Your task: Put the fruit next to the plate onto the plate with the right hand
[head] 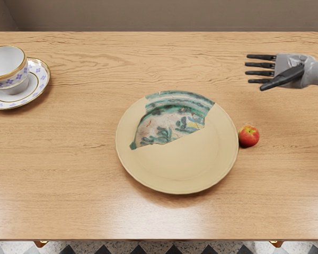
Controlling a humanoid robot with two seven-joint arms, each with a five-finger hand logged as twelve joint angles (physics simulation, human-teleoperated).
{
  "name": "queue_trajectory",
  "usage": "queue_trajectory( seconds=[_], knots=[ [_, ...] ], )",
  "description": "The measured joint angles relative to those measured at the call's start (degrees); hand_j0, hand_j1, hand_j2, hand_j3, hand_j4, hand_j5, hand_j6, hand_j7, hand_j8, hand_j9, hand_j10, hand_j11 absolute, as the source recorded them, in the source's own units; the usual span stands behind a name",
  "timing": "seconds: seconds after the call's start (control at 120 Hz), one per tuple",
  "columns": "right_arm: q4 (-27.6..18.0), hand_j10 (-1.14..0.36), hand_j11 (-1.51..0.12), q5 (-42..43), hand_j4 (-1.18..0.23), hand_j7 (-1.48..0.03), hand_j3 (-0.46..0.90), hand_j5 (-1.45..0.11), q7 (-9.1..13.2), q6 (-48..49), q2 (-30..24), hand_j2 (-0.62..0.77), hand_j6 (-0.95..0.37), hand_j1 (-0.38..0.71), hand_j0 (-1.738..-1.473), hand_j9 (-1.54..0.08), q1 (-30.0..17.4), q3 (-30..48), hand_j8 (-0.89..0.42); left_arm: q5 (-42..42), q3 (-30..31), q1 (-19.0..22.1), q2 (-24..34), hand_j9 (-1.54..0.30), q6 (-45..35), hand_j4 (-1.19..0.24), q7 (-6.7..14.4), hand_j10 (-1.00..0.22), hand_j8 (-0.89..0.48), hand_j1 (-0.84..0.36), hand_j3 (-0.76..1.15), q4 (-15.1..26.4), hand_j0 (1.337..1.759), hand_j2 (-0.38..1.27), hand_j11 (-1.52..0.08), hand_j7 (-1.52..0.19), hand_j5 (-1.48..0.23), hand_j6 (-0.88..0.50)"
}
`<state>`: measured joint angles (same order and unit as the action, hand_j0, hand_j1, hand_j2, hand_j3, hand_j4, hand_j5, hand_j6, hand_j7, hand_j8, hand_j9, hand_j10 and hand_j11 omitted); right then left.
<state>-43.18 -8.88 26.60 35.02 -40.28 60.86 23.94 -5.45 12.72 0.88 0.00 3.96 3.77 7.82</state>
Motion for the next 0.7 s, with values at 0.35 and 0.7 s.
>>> queue_trajectory(
  seconds=[0.35,0.7],
  knots=[
    [0.26,-0.03,-0.05,12.21,-0.03,-0.05,0.0,-0.05,-4.28,0.0,-2.06,-0.01,-0.03,-0.31,-1.658,-0.05,0.0,5.97,-0.03,0.0,0.01,0.0,0.0,-0.32,0.0,-0.24,0.0,-0.24,-0.24,0.06,0.0,0.0,1.658,0.05,-0.32,-0.32,-0.32,-0.24],
    [-13.8,-0.04,-0.05,47.23,-0.04,-0.05,0.0,-0.05,-14.38,0.0,-5.02,-0.01,-0.04,-0.3,-1.658,-0.05,0.88,9.12,-0.04,0.0,0.0,0.0,0.0,-0.32,0.0,-0.25,0.0,-0.24,-0.25,0.06,0.0,0.0,1.658,0.05,-0.32,-0.32,-0.32,-0.25]
  ],
)
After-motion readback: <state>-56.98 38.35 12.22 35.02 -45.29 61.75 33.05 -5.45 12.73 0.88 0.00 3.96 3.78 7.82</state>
